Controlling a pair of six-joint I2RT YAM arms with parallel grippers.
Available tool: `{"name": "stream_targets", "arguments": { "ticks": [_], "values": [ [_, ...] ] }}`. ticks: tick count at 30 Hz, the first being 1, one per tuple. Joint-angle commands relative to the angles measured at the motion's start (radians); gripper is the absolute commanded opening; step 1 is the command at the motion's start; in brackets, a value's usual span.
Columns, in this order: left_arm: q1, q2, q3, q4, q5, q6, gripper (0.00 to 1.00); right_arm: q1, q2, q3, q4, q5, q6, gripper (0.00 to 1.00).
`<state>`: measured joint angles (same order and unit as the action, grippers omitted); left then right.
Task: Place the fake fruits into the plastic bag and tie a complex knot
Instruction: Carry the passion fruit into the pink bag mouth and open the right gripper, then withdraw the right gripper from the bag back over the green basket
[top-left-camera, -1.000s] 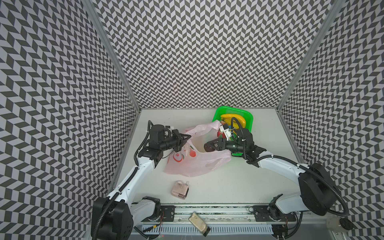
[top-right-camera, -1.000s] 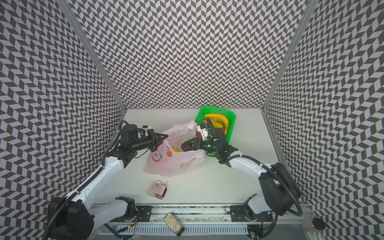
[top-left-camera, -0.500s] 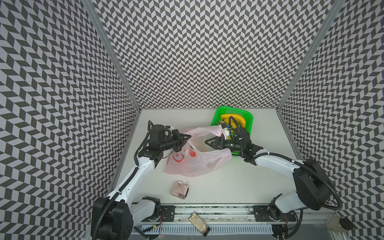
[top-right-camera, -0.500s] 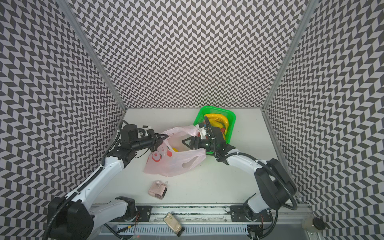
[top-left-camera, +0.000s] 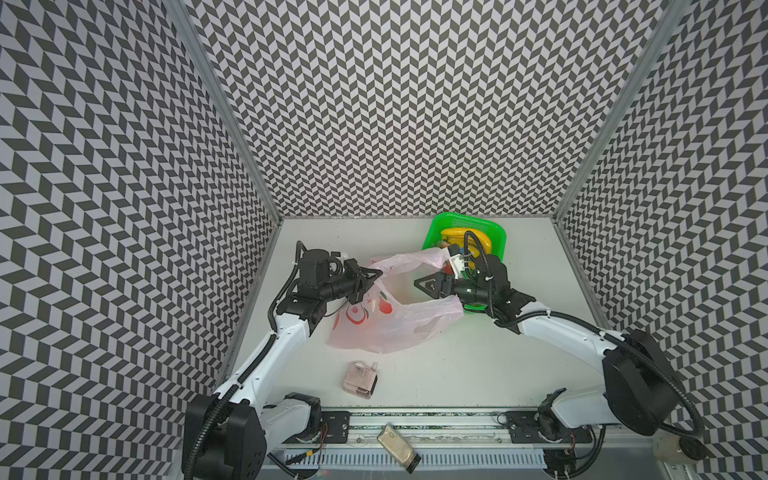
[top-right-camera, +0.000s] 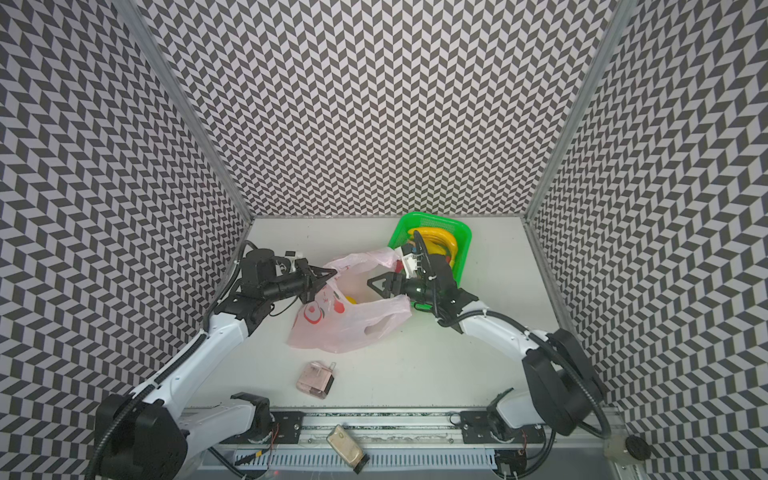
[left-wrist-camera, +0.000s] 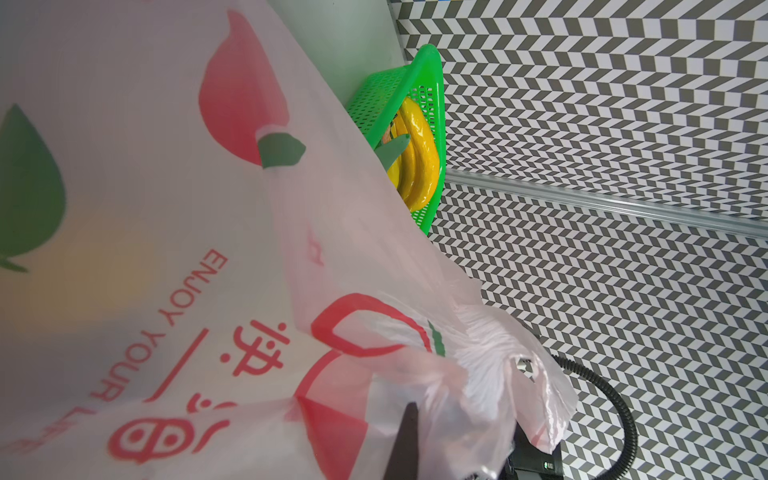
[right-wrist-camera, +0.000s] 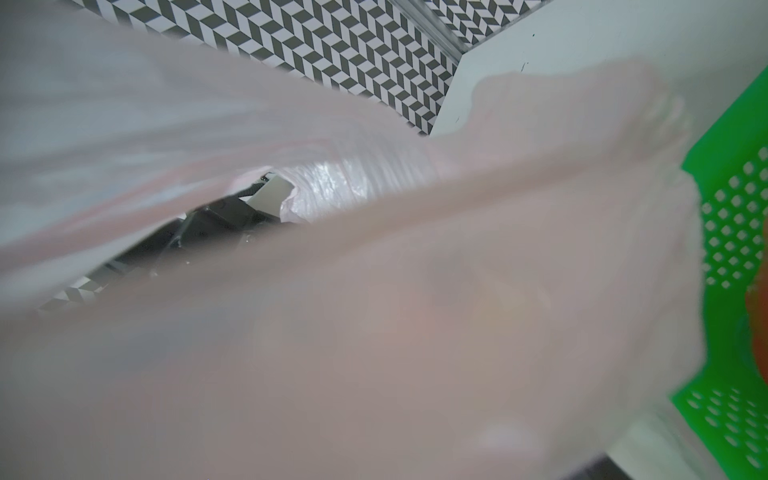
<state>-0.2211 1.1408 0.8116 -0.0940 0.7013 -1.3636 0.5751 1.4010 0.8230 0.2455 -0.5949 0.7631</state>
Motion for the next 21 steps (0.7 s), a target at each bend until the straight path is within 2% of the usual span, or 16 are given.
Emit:
{"name": "stream_targets", "arguments": {
  "ticks": [1, 8, 14, 17, 21],
  "values": [
    [0.009, 0.002, -0.007, 0.037, 0.012, -0.013, 0.0, -0.026, -0.065, -0.024, -0.038, 0.003, -0.066, 0.82],
    [0.035, 0.005, -0.003, 0.044, 0.028, -0.012, 0.0, -0.123, -0.225, -0.081, -0.23, -0.013, -0.203, 0.94],
    [0.064, 0.016, -0.005, 0.051, 0.056, -0.008, 0.0, -0.237, -0.362, -0.103, -0.353, 0.006, -0.318, 0.99],
    [0.087, 0.007, -0.004, 0.044, 0.069, -0.001, 0.0, -0.293, -0.368, -0.073, -0.424, 0.038, -0.374, 0.99],
    [0.105, -0.001, -0.005, 0.039, 0.096, 0.004, 0.0, -0.3, -0.262, 0.029, -0.553, 0.158, -0.463, 0.99]
  ]
}}
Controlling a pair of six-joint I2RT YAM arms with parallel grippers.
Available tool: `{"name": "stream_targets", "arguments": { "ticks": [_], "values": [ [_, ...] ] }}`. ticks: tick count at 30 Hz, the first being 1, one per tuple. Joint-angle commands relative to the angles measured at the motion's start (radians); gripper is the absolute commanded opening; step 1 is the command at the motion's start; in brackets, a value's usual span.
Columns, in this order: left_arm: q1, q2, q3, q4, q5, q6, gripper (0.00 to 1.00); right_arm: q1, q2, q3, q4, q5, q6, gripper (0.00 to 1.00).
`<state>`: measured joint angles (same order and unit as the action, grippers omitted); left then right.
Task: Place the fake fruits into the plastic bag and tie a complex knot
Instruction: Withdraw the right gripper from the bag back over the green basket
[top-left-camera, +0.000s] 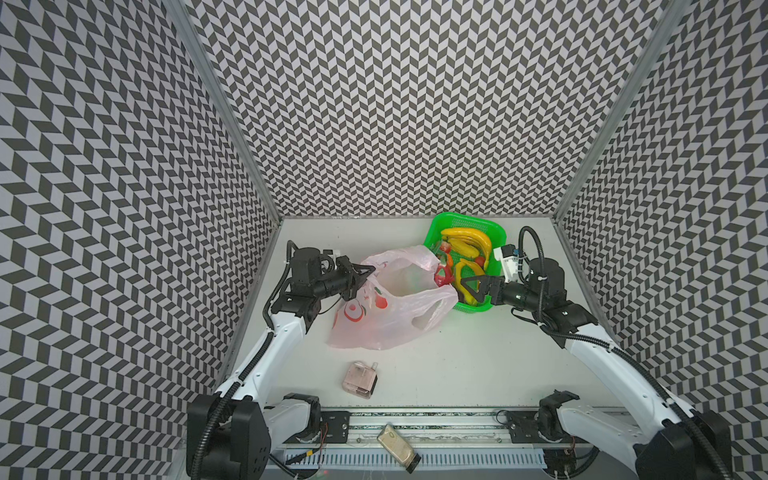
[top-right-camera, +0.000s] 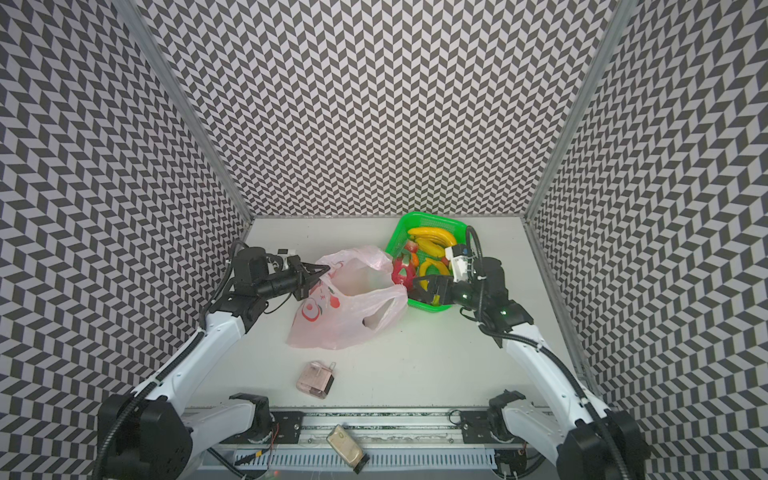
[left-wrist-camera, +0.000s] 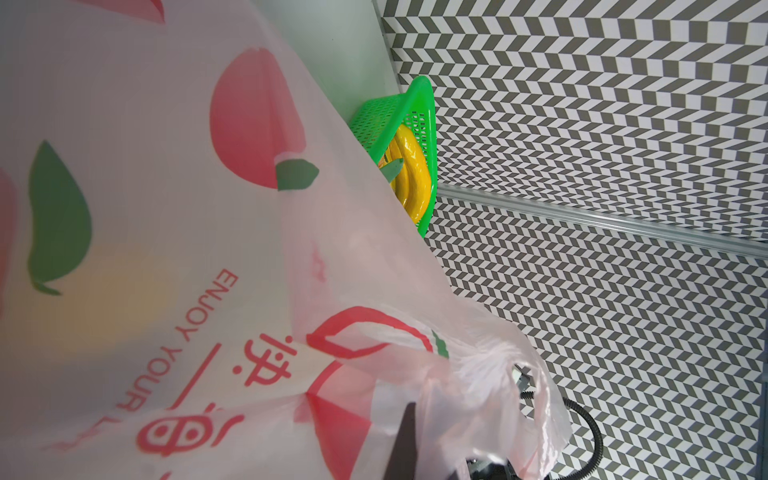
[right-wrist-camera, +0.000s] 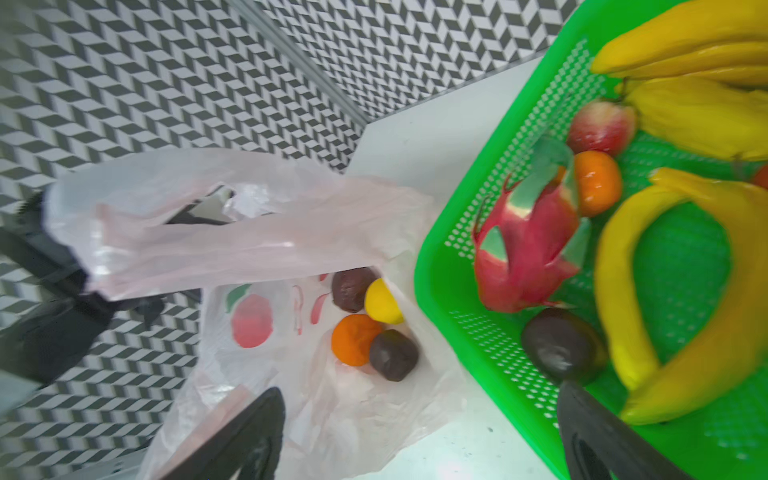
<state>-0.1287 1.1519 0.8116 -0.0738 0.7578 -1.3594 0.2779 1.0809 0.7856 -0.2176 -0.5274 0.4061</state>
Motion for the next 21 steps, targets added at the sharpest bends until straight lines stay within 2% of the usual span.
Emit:
{"name": "stream_targets", "arguments": {
  "ticks": [1, 6, 10, 21],
  "values": [
    [0.015, -0.014, -0.005, 0.02, 0.049, 0.0, 0.0, -0.003, 0.098, 0.095, -0.115, 0.112, -0.127, 0.99],
    [0.031, -0.027, -0.014, 0.009, 0.058, 0.013, 0.0, 0.002, 0.306, 0.252, -0.181, 0.167, -0.153, 0.99],
    [0.045, -0.027, -0.017, -0.006, 0.079, 0.026, 0.0, 0.046, 0.477, 0.404, -0.266, 0.226, -0.17, 0.99],
    [0.053, -0.023, -0.006, -0.031, 0.078, 0.042, 0.0, 0.098, 0.714, 0.552, -0.273, 0.21, -0.116, 0.99]
  ]
}}
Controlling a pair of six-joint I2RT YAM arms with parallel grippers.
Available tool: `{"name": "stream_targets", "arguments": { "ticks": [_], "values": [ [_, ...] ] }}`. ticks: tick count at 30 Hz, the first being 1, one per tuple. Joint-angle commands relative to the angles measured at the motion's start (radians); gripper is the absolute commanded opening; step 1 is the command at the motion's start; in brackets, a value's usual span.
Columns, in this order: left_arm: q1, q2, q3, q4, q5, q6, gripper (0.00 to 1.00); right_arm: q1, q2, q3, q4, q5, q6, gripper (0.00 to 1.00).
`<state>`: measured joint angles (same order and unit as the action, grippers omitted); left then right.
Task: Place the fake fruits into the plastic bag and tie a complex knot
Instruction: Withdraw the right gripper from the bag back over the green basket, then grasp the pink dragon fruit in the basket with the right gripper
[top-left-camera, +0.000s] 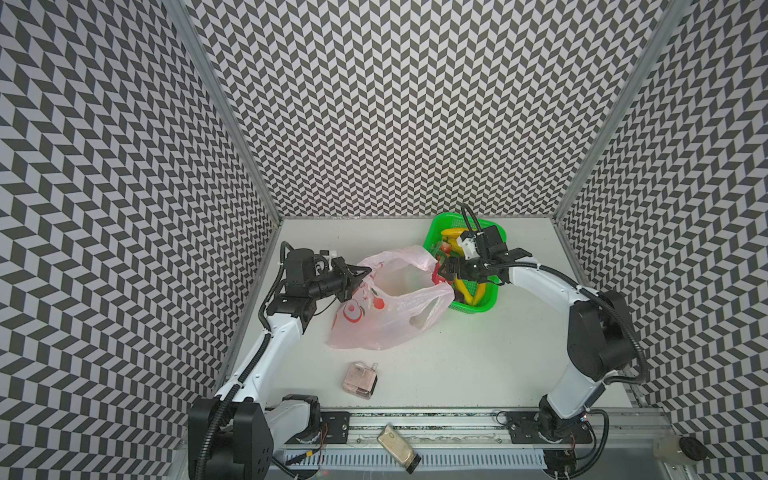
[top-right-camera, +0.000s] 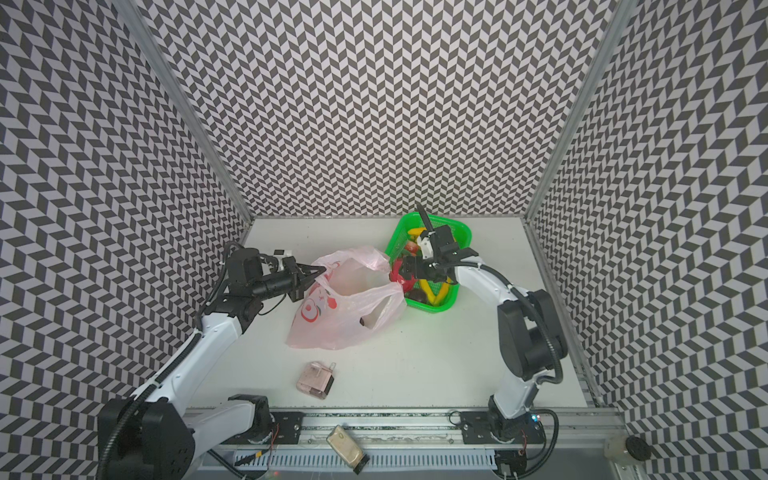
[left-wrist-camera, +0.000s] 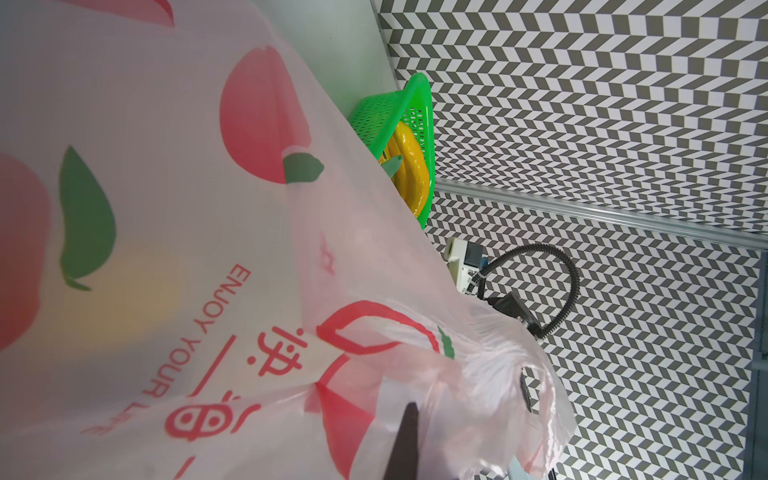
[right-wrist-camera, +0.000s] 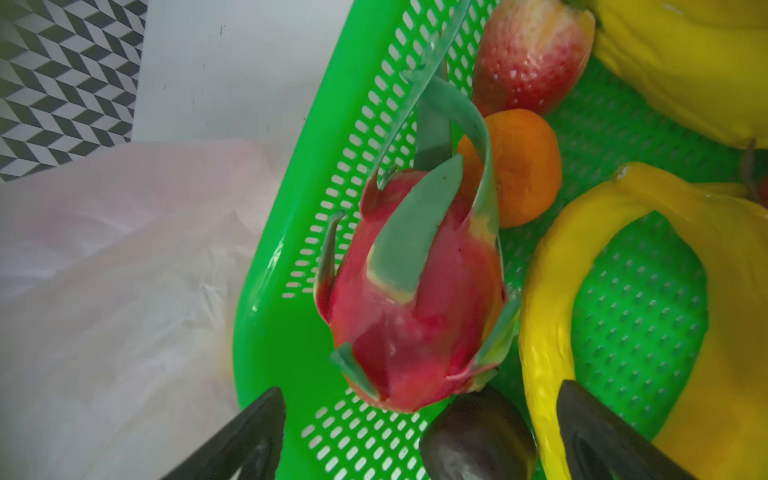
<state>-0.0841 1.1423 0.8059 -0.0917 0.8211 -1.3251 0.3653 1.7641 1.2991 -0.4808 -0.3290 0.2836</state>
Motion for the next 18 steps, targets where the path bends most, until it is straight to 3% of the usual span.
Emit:
{"name": "stream_targets", "arguments": {
  "ticks": [1, 18],
  "values": [
    [0.008, -0.013, 0.001, -0.014, 0.014, 0.007, 0.0, 0.011, 0.041, 0.042, -0.01, 0.01, 0.009, 0.99],
    [0.007, -0.009, 0.0, -0.023, 0.008, 0.018, 0.0, 0.018, 0.213, 0.092, 0.092, -0.085, 0.063, 0.99]
  ]
}}
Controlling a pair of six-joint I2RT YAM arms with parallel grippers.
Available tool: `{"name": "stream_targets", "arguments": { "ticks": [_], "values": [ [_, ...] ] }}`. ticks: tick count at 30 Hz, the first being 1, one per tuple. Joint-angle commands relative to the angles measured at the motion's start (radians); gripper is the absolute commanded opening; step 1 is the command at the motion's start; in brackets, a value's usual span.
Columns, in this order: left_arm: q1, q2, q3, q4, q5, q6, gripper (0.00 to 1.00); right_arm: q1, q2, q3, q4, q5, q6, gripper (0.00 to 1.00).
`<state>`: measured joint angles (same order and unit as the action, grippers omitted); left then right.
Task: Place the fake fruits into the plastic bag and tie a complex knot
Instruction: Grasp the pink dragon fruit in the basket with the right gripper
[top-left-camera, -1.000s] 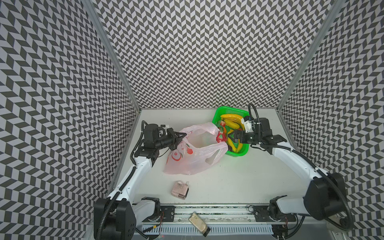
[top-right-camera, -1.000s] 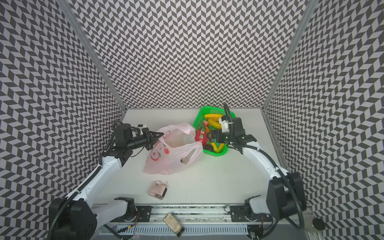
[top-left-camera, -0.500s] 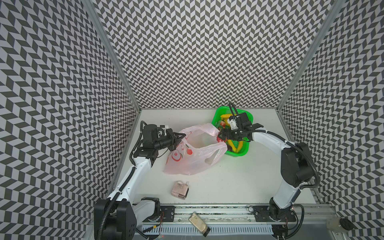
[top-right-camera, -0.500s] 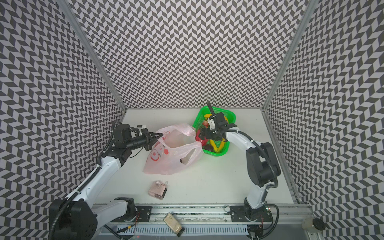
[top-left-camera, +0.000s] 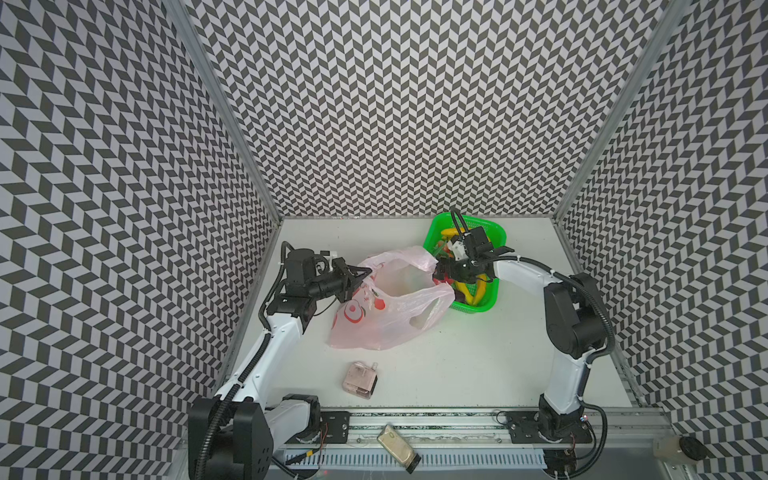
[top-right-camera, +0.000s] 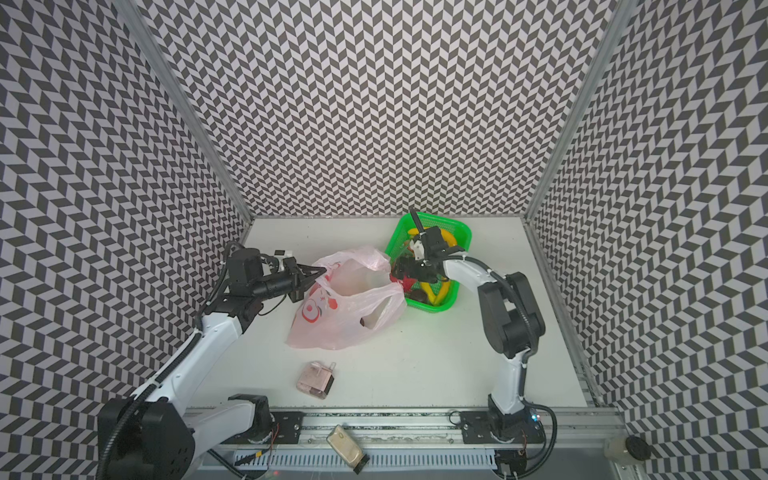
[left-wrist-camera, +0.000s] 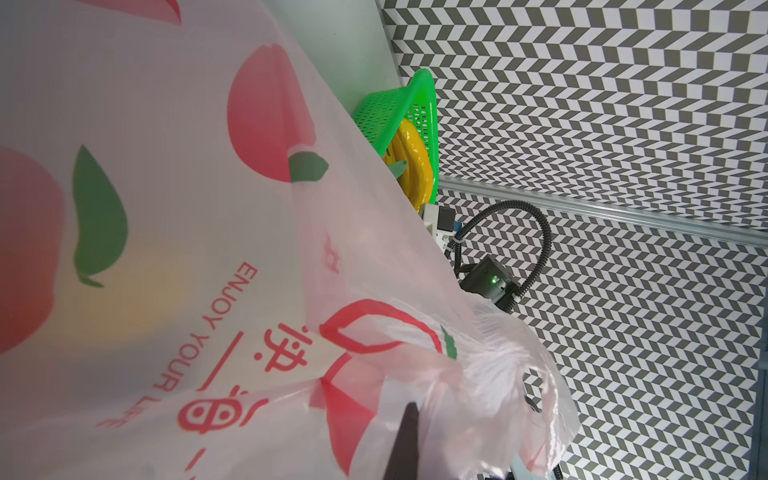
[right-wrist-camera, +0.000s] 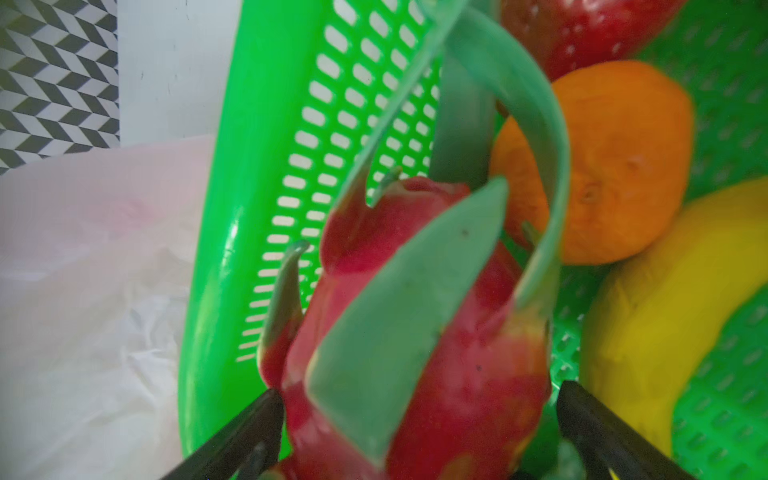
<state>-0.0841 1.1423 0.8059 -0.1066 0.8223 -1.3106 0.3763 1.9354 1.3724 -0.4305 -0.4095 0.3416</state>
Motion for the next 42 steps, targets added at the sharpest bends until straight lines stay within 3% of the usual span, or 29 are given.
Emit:
{"name": "stream_targets", "arguments": {
  "ticks": [1, 13, 16, 23, 27, 32, 37, 42],
  "values": [
    [0.007, -0.008, -0.001, -0.008, 0.007, 0.004, 0.0, 0.009, 0.052, 0.023, 0.041, -0.002, 0.004, 0.99],
    [0.008, -0.008, -0.009, -0.008, 0.003, 0.005, 0.0, 0.018, 0.119, -0.001, 0.07, -0.041, -0.007, 0.99],
    [0.007, -0.012, -0.013, -0.008, -0.001, 0.005, 0.0, 0.016, 0.125, -0.012, 0.079, -0.049, -0.01, 0.92],
    [0.008, -0.017, -0.017, -0.01, -0.004, 0.005, 0.0, -0.067, -0.022, -0.147, 0.243, -0.139, 0.054, 0.79],
    [0.009, -0.013, -0.016, -0.011, -0.003, 0.007, 0.0, -0.126, -0.11, -0.212, 0.321, -0.211, 0.085, 0.77],
    [0.007, -0.013, -0.015, -0.011, -0.003, 0.007, 0.0, -0.169, -0.167, -0.232, 0.314, -0.248, 0.073, 0.77],
    [0.008, -0.013, -0.014, -0.011, -0.008, 0.008, 0.0, -0.2, -0.226, -0.203, 0.189, -0.161, 0.001, 0.77],
    [0.008, -0.008, -0.014, -0.011, -0.009, 0.008, 0.0, -0.227, -0.297, -0.244, 0.229, -0.225, 0.023, 0.77]
  ]
}}
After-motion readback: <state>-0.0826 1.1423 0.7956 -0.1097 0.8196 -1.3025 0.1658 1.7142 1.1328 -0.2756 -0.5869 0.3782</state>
